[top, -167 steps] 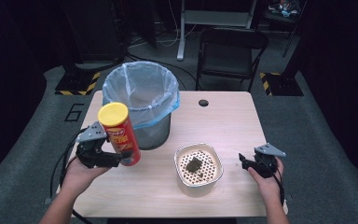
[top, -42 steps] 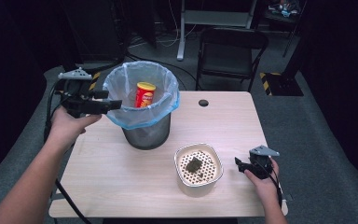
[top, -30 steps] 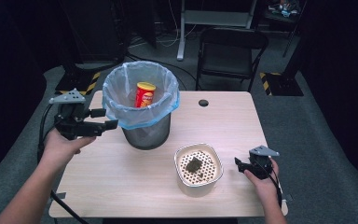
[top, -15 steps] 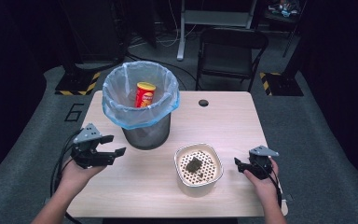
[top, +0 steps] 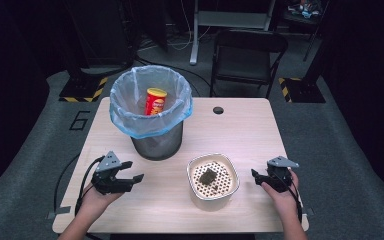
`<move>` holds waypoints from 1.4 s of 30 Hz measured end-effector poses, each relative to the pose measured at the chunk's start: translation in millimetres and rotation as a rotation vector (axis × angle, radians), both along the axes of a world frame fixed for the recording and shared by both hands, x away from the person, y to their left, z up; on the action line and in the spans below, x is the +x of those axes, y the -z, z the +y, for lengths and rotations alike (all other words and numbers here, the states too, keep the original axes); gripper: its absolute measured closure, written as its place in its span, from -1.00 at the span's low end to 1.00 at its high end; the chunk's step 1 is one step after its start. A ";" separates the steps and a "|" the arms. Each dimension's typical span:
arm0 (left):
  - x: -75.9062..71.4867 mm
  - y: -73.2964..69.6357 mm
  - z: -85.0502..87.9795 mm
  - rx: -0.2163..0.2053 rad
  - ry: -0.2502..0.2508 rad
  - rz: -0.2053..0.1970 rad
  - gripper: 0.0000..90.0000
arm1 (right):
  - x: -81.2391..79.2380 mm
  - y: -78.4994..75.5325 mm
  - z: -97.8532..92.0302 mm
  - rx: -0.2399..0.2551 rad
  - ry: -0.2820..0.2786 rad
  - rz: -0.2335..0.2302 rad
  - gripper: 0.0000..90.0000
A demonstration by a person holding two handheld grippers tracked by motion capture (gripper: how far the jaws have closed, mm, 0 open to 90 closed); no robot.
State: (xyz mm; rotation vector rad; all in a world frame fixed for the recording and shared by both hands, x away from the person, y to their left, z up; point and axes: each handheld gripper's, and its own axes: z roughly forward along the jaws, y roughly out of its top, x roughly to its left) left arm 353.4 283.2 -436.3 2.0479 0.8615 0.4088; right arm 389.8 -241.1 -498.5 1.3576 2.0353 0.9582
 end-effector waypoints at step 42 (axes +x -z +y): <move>23.7 83.8 66.5 0.027 -0.314 0.107 -0.60 | 2.1 11.2 10.6 -0.046 -0.023 0.025 -0.38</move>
